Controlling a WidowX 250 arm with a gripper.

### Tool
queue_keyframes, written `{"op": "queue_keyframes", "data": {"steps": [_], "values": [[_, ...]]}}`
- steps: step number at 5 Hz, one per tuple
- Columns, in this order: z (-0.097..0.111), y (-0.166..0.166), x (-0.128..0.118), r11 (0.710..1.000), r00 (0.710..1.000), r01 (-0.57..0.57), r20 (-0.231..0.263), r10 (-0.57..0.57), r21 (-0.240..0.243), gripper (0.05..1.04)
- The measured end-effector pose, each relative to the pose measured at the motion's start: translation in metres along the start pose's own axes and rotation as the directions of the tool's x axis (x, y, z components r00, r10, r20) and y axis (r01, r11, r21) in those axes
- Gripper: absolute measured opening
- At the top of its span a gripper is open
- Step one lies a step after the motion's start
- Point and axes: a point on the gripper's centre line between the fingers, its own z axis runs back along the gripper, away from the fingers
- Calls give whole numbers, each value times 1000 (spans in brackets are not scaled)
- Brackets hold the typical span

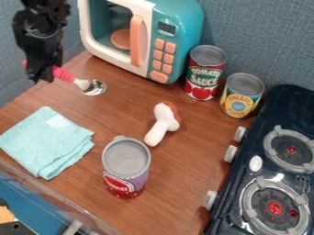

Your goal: Moves the red spoon to the right center of the table

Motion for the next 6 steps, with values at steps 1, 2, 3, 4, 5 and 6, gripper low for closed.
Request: {"op": "queue_keyframes", "data": {"steps": [1, 2, 3, 4, 5, 6], "values": [[2, -15, -20, 998, 991, -57, 118, 58, -13, 398], [0, -18, -39, 997, 982, -79, 172, 79, -2, 398], [-10, -16, -78, 997, 986, -64, 157, 59, 31, 398], [-15, -11, -97, 998, 987, -36, 159, 28, 50, 398], [-14, -8, -113, 998, 991, -29, 132, 21, 60, 398], [-9, -5, -127, 998, 994, -3, 111, -4, 60, 398]]}}
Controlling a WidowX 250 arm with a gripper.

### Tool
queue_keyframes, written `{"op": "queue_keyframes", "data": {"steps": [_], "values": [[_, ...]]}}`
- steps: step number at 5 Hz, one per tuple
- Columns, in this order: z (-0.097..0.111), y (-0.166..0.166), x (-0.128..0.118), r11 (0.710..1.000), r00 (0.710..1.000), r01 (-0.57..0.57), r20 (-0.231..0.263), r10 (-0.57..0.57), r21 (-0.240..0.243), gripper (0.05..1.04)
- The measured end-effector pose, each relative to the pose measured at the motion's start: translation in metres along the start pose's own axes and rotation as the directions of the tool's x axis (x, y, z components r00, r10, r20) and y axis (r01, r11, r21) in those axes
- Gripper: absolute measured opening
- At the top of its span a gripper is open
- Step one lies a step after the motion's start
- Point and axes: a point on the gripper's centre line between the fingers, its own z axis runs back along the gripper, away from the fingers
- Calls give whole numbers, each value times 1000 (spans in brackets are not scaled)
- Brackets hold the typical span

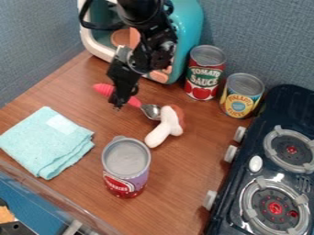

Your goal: Moves the red spoon to the right center of the table

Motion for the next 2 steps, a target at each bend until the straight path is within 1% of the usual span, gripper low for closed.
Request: {"op": "queue_keyframes", "data": {"steps": [1, 2], "values": [[-1, 12, -6, 1000, 1000, 8, -13, -7, 29, 398], [1, 18, -14, 999, 999, 29, -29, -28, 37, 398]]}}
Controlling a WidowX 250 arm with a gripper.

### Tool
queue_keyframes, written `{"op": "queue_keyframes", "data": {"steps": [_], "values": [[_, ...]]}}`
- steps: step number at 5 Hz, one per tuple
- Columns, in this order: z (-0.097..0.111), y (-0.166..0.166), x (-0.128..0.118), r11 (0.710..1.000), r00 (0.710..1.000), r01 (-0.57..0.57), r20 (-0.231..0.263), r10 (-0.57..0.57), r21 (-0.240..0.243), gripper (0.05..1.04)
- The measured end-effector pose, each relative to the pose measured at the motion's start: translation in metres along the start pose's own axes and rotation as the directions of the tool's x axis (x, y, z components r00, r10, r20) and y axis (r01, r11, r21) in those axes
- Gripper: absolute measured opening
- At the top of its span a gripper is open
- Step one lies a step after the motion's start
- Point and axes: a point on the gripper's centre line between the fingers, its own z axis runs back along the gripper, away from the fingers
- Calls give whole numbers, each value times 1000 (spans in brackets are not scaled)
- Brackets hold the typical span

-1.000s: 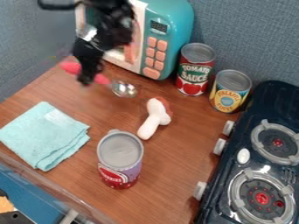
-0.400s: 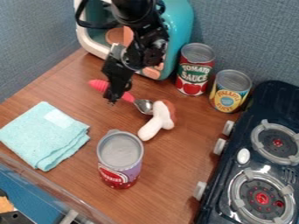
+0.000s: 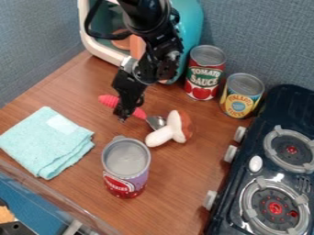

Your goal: Moves the red spoon to the right center of the table

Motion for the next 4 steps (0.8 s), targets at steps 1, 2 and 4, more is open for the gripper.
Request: {"op": "queue_keyframes", "data": {"steps": [1, 2, 4], "values": [[4, 10, -10, 1000, 1000, 25, -17, -25, 9, 398], [13, 13, -15, 1000, 999, 29, -41, -29, -1, 398], [28, 11, -35, 1000, 997, 29, -77, -29, 6, 398]]}}
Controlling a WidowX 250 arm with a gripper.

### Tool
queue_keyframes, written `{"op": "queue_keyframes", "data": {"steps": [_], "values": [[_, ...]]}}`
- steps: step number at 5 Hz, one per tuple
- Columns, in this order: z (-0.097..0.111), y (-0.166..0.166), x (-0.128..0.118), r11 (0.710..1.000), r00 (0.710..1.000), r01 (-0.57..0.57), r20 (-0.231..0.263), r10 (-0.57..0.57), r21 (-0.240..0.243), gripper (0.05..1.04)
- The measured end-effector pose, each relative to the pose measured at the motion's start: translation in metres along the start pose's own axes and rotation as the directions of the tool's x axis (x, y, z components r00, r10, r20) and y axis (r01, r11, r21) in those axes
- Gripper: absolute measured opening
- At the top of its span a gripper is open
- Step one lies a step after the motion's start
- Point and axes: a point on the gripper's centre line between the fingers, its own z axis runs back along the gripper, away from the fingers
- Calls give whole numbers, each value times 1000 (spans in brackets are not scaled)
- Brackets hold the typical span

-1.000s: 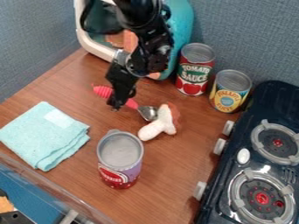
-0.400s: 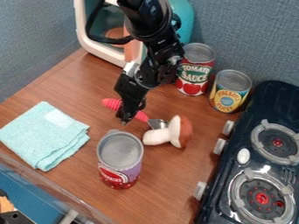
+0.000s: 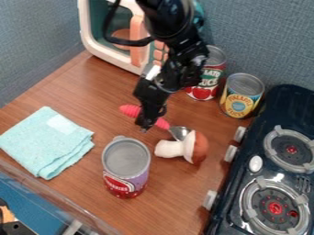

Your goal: Moves the red spoon to the right center of the table

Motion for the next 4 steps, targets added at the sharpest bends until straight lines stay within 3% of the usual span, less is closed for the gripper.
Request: {"op": "queue_keyframes", "data": {"steps": [2, 4], "values": [[10, 11, -27, 1000, 999, 27, -40, -26, 12, 398], [20, 46, -29, 997, 996, 70, -64, -68, 14, 398]]}}
